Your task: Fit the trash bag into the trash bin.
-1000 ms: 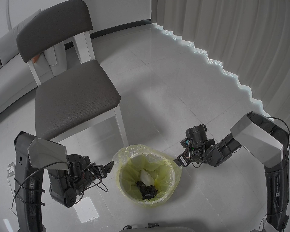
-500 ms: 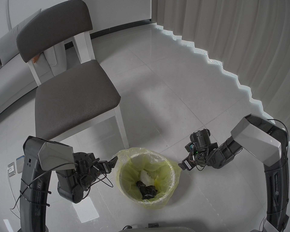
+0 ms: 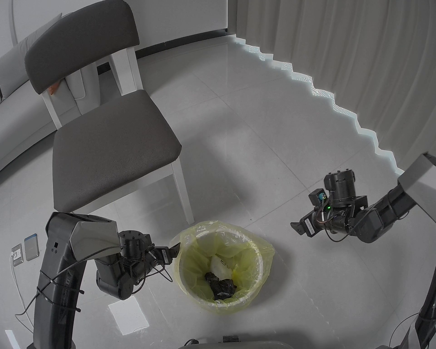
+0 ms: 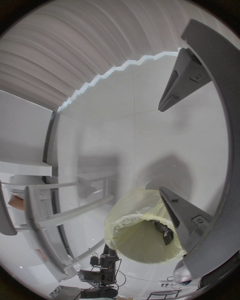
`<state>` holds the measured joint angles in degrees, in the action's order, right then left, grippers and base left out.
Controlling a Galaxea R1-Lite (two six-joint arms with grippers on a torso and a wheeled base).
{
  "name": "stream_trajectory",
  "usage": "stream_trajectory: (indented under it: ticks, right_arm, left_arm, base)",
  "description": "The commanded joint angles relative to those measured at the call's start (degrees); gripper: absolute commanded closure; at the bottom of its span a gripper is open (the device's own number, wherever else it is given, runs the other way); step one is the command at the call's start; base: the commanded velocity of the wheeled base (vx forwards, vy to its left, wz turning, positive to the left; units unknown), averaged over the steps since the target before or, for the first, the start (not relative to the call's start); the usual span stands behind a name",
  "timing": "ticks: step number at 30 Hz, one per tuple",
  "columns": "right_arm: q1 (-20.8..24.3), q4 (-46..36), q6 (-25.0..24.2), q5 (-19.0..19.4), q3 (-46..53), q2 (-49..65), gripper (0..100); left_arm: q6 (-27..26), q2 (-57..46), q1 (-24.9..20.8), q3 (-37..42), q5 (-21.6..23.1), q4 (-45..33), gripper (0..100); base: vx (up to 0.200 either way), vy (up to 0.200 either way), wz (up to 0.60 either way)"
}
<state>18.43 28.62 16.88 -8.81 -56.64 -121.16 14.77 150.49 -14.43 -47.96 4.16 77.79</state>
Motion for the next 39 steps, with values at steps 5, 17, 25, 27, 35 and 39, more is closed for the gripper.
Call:
stream_trajectory:
  ticks: [5, 17, 25, 27, 35, 39]
  right_arm:
    - [-2.1, 6.5, -0.5, -0.8, 11.9, 16.1, 0]
    - [-9.1, 6.8, -5.0, -1.0, 26.5, 45.0, 0]
    - [-16.5, -2.3, -5.3, -0.1, 36.9, 70.6, 0]
    - [-19.0, -9.0, -6.7, 0.1, 39.1, 80.6, 0]
    - [-19.9, -30.9, -9.9, 4.3, 38.6, 100.6, 0]
    - [-19.9, -35.0, -10.9, 5.3, 38.7, 105.5, 0]
  left_arm:
    - [0.0, -3.5, 1.3, 1.8, -0.3, 2.7, 0]
    - [5.4, -23.6, 8.5, 19.1, 0.7, 12.2, 0]
    - [7.1, -40.4, 9.2, 29.9, 0.7, 12.2, 0]
    - [6.7, -46.1, 9.1, 33.0, 0.5, 12.2, 0]
    - [5.5, -56.3, 9.2, 37.4, 0.7, 12.2, 0]
    - [4.8, -58.9, 9.3, 39.6, 0.7, 12.2, 0]
  base:
    - [0.0, 0.0, 0.0]
    - [0.0, 0.0, 0.0]
    - [0.0, 0.0, 0.0]
    - [0.0, 0.0, 0.0]
    - [0.0, 0.0, 0.0]
    - [0.0, 0.0, 0.0]
